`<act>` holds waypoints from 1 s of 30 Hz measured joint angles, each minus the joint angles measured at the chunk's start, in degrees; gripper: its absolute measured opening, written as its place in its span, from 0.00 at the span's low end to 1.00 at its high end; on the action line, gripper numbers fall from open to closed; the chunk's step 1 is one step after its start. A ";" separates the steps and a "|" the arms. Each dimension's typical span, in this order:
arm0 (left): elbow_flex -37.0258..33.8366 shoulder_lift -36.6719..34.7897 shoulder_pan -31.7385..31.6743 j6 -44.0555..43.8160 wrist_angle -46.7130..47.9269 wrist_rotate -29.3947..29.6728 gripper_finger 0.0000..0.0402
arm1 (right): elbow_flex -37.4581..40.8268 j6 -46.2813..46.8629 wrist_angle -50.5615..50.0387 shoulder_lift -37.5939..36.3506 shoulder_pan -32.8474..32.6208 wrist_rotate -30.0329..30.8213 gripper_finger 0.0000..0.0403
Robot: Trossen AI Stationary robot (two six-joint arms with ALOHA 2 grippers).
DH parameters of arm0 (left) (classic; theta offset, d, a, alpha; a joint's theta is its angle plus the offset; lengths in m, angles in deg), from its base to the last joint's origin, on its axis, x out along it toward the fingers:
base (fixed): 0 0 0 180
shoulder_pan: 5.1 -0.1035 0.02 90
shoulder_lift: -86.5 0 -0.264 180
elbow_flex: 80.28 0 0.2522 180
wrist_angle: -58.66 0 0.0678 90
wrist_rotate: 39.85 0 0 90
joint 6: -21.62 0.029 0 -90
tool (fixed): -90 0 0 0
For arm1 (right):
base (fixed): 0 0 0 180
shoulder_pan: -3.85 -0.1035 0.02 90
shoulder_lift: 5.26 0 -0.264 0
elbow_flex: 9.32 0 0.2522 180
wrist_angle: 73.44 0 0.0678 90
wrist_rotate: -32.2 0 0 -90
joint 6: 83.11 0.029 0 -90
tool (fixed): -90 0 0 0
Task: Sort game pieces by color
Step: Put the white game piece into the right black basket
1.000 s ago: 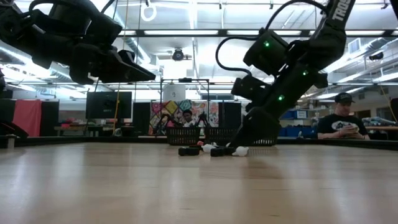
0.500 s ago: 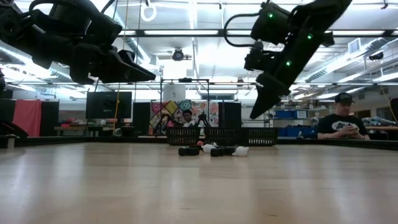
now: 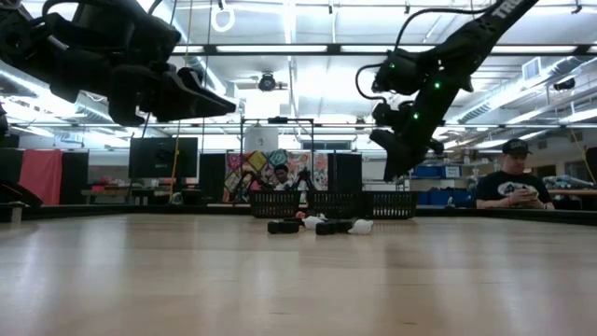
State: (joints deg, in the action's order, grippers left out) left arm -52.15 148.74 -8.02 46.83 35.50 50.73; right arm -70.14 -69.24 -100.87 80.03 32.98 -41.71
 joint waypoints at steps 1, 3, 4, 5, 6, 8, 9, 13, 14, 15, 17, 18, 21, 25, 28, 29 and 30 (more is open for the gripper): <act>0.00 0.00 0.00 0.43 -0.31 0.00 0.32 | -0.36 0.01 0.08 0.00 1.20 -1.25 0.19; 0.02 0.00 0.00 1.51 -1.10 0.02 0.32 | -0.88 0.02 0.54 0.29 3.49 -4.14 0.19; 0.01 0.00 0.00 1.95 -1.53 -0.01 0.32 | -1.12 -0.08 0.76 0.61 4.57 -5.94 0.19; 0.00 0.00 0.00 2.34 -1.98 -0.32 0.32 | -1.44 -0.30 0.54 0.95 5.64 -7.86 0.19; 0.00 0.00 0.00 2.57 -2.58 -0.82 0.32 | -1.87 -0.32 0.31 1.47 6.39 -9.09 0.19; 0.00 0.00 0.01 2.69 -3.60 -1.81 0.32 | -3.04 -0.34 -0.10 2.52 7.53 -11.38 0.19; 0.00 0.00 0.02 2.69 -3.96 -1.87 0.32 | -3.53 -0.34 -0.69 2.86 7.95 -11.97 0.19; 0.02 0.00 0.00 3.70 -4.16 -1.92 0.32 | -5.26 -0.59 -1.76 3.73 8.79 -12.73 0.19; 0.02 0.01 0.00 4.31 -4.43 -1.92 0.32 | -5.50 -0.93 -1.99 3.69 8.89 -12.76 0.19; 0.02 0.00 0.00 4.70 -4.67 -1.95 0.32 | -5.75 -1.32 -2.00 3.69 8.91 -12.76 0.20; 0.02 0.00 0.00 5.65 -5.40 -1.95 0.32 | -6.83 -1.72 -3.35 3.69 8.98 -12.76 0.23; 0.02 0.00 0.00 6.06 -5.80 -1.95 0.32 | -7.45 -1.88 -3.91 3.69 8.98 -12.76 0.25; 0.02 0.00 0.00 6.41 -6.57 -1.97 0.32 | -9.38 -2.00 -5.91 3.67 8.96 -13.03 0.32; 0.02 0.00 0.00 7.49 -7.54 -1.97 0.32 | -13.37 -2.78 -10.47 3.62 8.34 -14.39 0.40; 0.02 0.00 0.00 7.45 -7.93 -1.97 0.32 | -14.92 -3.76 -12.64 2.60 4.32 -14.44 0.42; 0.02 0.00 0.00 7.37 -7.93 -1.97 0.32 | -14.91 -4.18 -12.32 2.13 2.12 -14.29 0.42; 0.02 0.00 0.00 7.35 -7.90 -1.97 0.32 | -14.66 -4.53 -11.60 1.75 -0.22 -13.74 0.42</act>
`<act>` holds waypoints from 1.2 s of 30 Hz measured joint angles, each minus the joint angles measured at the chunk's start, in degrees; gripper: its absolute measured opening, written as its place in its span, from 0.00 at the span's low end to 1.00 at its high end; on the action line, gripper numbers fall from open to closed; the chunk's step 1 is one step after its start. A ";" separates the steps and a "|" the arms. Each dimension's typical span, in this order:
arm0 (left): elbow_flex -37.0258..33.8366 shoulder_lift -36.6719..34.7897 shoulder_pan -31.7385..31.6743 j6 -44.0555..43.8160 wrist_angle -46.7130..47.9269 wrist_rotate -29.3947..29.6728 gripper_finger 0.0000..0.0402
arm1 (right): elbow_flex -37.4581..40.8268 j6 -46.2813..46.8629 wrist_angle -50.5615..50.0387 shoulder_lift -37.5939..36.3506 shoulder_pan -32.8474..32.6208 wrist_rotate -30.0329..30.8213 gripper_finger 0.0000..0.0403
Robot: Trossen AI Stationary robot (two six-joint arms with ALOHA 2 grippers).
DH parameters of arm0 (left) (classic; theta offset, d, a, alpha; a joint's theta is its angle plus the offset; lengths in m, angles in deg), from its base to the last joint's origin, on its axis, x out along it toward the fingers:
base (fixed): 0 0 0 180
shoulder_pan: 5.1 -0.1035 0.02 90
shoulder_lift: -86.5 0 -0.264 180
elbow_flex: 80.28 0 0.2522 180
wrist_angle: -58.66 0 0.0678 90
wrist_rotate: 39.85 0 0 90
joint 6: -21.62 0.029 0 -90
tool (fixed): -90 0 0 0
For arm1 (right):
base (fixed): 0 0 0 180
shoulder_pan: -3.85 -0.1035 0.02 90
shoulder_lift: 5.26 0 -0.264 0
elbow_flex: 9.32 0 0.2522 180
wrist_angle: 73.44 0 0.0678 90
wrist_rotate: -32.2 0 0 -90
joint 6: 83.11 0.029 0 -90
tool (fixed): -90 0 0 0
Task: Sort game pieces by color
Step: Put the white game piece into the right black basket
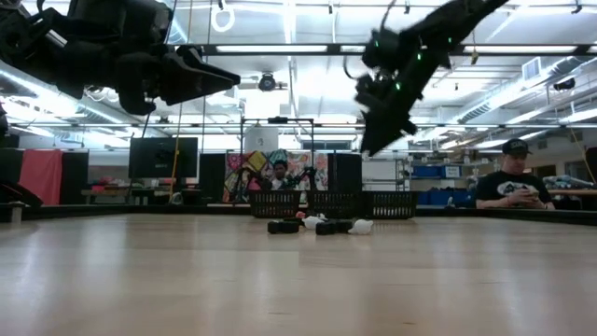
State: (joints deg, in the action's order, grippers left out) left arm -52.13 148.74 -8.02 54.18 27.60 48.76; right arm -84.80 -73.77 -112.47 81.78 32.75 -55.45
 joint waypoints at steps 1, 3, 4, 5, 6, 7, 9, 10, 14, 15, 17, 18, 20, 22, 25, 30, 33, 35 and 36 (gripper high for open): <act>0.00 0.00 0.00 0.00 0.00 0.00 0.32 | 0.50 -0.08 0.66 -0.26 -2.62 0.75 0.42; 0.00 0.00 0.00 -0.11 0.00 0.00 0.32 | 2.28 0.39 2.73 -0.42 -7.49 1.95 0.42; 0.00 0.00 0.00 -0.22 0.00 0.00 0.32 | 3.53 0.88 4.66 -0.27 -10.13 2.72 0.42; 0.00 0.00 0.00 -0.33 0.00 0.00 0.32 | 5.00 1.44 7.27 -0.07 -12.58 3.44 0.42; 0.00 0.00 0.00 -0.70 0.12 0.00 0.32 | 6.68 2.53 10.22 0.05 -14.81 3.91 0.42; 0.00 0.00 0.00 -1.34 0.31 0.00 0.32 | 8.43 3.81 12.99 0.21 -17.05 4.04 0.43; 0.00 0.01 -0.03 -3.01 0.85 -0.02 0.32 | 11.51 6.12 19.35 0.77 -21.06 4.58 0.43; 0.00 0.01 -0.09 -3.94 1.18 -0.02 0.32 | 12.98 7.03 21.55 0.79 -22.99 5.38 0.44; -0.02 0.00 -0.09 -6.27 2.28 -0.02 0.32 | 18.37 7.62 34.27 3.70 -30.55 11.61 0.48; -0.02 0.00 -0.09 -6.27 2.37 -0.02 0.32 | 19.32 7.97 36.81 5.18 -32.18 13.09 0.49; -0.02 0.00 -0.09 -6.27 2.66 -0.02 0.32 | 19.86 8.54 40.46 8.46 -34.72 15.97 0.53; -0.02 0.00 -0.09 -6.27 2.57 -0.02 0.32 | 19.74 8.81 40.74 9.67 -35.55 17.73 0.54; -0.02 0.00 -0.09 -6.27 2.58 -0.02 0.32 | 18.65 9.12 41.08 12.40 -36.05 21.42 0.58; -0.02 0.02 -0.09 -6.27 2.31 -0.02 0.32 | 17.86 8.57 41.06 14.44 -35.60 24.47 0.60; -0.02 0.00 -0.10 -6.27 2.37 -0.02 0.32 | 16.78 5.96 41.36 16.69 -34.09 26.81 0.62; 0.00 0.00 -0.31 -5.52 2.60 0.00 0.32 | 16.74 2.65 43.53 18.48 -29.81 26.29 0.62; -0.02 0.02 -0.29 -4.96 2.81 0.00 0.32 | 17.02 0.09 45.70 19.49 -27.13 23.67 0.61; -0.02 0.02 -0.46 -4.90 3.10 -0.02 0.32 | 16.90 -1.16 48.82 20.86 -25.63 20.84 0.61; -0.02 0.02 -0.48 -4.90 3.10 0.00 0.32 | 16.91 -1.65 50.11 21.76 -24.88 19.56 0.61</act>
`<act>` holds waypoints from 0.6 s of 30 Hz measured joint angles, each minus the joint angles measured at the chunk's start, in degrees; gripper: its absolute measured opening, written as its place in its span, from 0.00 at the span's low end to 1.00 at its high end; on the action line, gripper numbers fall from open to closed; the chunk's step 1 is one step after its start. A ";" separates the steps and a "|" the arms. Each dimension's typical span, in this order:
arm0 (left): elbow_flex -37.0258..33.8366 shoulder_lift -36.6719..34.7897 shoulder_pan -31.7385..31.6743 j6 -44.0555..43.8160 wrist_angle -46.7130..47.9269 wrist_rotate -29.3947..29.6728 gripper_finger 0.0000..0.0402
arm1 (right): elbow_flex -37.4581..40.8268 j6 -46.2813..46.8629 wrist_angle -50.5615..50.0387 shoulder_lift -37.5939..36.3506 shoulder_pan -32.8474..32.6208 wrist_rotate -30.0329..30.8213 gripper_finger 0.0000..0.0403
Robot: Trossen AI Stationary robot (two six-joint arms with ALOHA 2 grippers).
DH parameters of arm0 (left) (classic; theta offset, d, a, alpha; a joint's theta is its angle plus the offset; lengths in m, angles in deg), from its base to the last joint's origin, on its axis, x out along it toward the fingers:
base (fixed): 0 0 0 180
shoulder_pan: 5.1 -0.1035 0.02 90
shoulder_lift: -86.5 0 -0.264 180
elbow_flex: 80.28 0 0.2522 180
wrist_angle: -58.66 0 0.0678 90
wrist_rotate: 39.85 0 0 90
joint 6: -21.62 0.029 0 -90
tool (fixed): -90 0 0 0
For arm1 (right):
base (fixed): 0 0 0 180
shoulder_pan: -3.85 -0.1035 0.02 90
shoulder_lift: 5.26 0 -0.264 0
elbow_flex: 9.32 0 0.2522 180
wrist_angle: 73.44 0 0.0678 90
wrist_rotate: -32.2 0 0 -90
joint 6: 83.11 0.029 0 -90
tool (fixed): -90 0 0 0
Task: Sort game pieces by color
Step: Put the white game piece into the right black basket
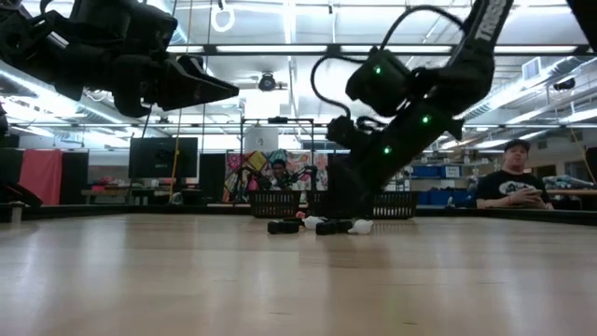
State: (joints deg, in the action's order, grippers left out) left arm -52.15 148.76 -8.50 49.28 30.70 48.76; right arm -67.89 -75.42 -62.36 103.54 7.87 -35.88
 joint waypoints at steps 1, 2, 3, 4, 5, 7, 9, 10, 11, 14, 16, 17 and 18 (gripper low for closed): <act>0.00 0.00 -0.02 0.00 0.09 0.00 0.32 | -0.07 -0.29 2.17 1.29 0.66 -1.31 0.61; 0.00 0.00 -0.02 0.00 0.36 0.00 0.32 | -0.06 -0.46 3.64 2.49 1.32 -2.27 0.61; 0.00 0.00 -0.04 0.08 0.42 0.00 0.32 | -0.10 -0.78 4.72 3.36 1.79 -2.73 0.61; 0.00 0.00 -0.04 0.21 0.40 0.00 0.32 | -0.19 -1.12 6.16 4.29 2.10 -2.80 0.61; 0.00 0.00 -0.18 0.25 0.54 0.02 0.32 | -0.21 -1.08 7.80 5.28 2.23 -2.64 0.61; 0.00 0.00 -0.35 0.52 0.55 0.04 0.32 | -0.07 -1.20 9.43 6.37 2.35 -2.32 0.60; 0.00 0.00 -0.64 0.57 0.39 0.09 0.32 | 0.09 -1.48 10.52 6.97 2.25 -2.25 0.58; 0.00 0.00 -0.66 0.57 0.37 0.11 0.32 | 0.21 -1.48 10.17 6.80 2.09 -2.20 0.56; 0.00 0.00 -0.68 0.57 0.35 0.13 0.32 | 0.37 -1.46 10.10 6.65 1.93 -2.12 0.54; 0.00 0.00 -0.66 0.33 1.12 0.17 0.32 | 1.05 -1.29 8.09 5.40 0.96 -1.94 0.47; 0.00 0.00 -0.66 0.16 1.60 0.15 0.32 | 1.18 -0.55 5.91 4.87 0.15 -1.58 0.41; 0.00 0.00 -0.63 0.06 1.86 0.16 0.32 | 1.16 -0.06 5.12 4.67 -0.26 -1.26 0.38; 0.00 0.00 -0.55 -0.40 1.88 0.17 0.32 | 1.16 -0.04 4.23 4.53 -0.68 -1.08 0.35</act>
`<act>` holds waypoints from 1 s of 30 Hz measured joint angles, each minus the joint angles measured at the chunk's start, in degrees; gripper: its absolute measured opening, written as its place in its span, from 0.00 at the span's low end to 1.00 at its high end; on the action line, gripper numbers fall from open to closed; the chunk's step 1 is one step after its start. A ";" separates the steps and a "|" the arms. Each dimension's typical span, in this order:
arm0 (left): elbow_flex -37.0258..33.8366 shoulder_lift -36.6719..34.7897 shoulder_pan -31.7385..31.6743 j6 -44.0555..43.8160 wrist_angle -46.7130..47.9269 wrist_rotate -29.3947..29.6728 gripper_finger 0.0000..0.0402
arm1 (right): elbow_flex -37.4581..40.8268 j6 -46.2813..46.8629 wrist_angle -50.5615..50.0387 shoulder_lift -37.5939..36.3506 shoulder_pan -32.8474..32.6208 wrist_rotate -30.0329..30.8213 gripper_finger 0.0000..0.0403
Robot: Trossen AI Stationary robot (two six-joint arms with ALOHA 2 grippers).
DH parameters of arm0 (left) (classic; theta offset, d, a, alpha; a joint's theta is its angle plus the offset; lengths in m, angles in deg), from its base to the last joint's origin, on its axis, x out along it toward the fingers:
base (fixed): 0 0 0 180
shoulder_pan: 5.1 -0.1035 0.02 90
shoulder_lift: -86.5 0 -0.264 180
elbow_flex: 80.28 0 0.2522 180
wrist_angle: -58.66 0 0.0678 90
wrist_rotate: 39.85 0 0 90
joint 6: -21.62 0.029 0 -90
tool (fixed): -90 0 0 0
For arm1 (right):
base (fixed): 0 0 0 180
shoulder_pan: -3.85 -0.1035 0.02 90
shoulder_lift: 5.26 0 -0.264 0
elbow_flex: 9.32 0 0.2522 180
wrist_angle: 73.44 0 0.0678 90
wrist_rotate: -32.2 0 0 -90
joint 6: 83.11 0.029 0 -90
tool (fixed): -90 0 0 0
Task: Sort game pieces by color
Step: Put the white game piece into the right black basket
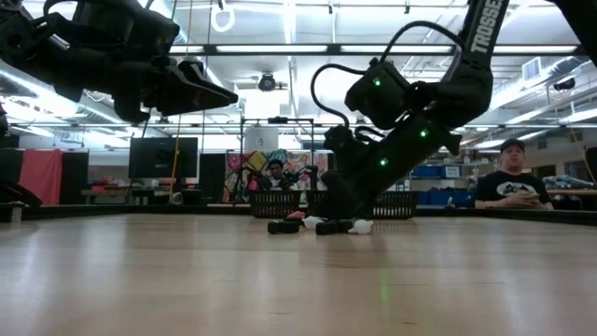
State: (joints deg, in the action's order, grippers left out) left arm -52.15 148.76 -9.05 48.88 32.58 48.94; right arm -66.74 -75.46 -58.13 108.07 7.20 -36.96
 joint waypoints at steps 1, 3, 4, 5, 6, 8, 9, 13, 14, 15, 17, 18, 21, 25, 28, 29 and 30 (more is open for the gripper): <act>0.00 -0.02 0.00 -0.33 0.05 0.00 0.32 | 0.02 -0.15 -0.72 -0.05 -0.52 0.44 0.32; 0.00 0.00 0.00 -0.89 0.46 -0.02 0.32 | 0.02 -0.49 -2.32 -0.61 -1.54 1.49 0.28; 0.00 -0.02 0.00 -0.96 0.56 0.00 0.32 | 0.03 -0.48 -4.26 -1.35 -1.99 1.56 0.26; 0.00 -0.01 0.00 -0.96 0.67 -0.01 0.32 | 0.09 0.11 -5.62 -2.01 -2.38 1.77 0.24; 0.00 -0.01 0.00 -0.97 0.96 -0.02 0.32 | -0.16 0.19 -7.66 -3.27 -2.64 1.83 0.24; 0.00 -0.01 0.00 -1.02 1.06 0.00 0.32 | -0.29 0.09 -13.81 -6.25 -2.99 1.15 0.22; 0.00 -0.02 0.00 -1.06 1.07 0.00 0.32 | -0.52 -0.06 -16.36 -7.73 -3.01 0.14 0.22; 0.00 -0.02 0.04 -2.14 1.62 0.02 0.32 | -2.00 -0.37 -28.27 -13.97 -3.03 -3.06 0.20; 0.00 -0.02 0.04 -2.51 1.85 0.00 0.32 | -2.45 -0.36 -30.50 -15.48 -3.03 -3.90 0.19; 0.00 -0.02 0.04 -2.91 1.94 0.01 0.32 | -2.97 -0.36 -32.68 -16.86 -3.03 -4.39 0.19; 0.00 -0.02 0.04 -3.36 2.44 0.00 0.32 | -3.34 -0.38 -36.48 -18.90 -3.03 -5.32 0.19; 0.00 -0.02 0.04 -3.67 2.54 0.00 0.32 | -3.34 -0.40 -38.22 -19.86 -3.18 -5.68 0.19; 0.00 -0.02 0.06 -4.49 2.61 0.00 0.32 | -3.94 -0.57 -41.67 -22.84 -3.48 -6.37 0.19; 0.00 -0.02 0.07 -5.22 3.17 0.00 0.32 | -3.93 -0.56 -46.03 -26.45 -3.47 -6.38 0.19; 0.00 -0.02 0.07 -5.24 3.43 0.00 0.32 | -3.98 -0.57 -47.47 -28.90 -3.05 -6.31 0.19; 0.00 -0.02 0.07 -5.24 3.43 0.00 0.32 | -3.98 -0.57 -48.33 -29.42 -2.87 -6.31 0.19; 0.00 -0.02 0.07 -5.26 3.43 0.00 0.32 | -3.98 -0.58 -48.95 -29.85 -2.71 -6.28 0.19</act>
State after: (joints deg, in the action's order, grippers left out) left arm -52.15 148.74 -8.98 43.62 36.02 48.94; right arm -70.71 -76.04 -107.08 78.22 4.48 -43.25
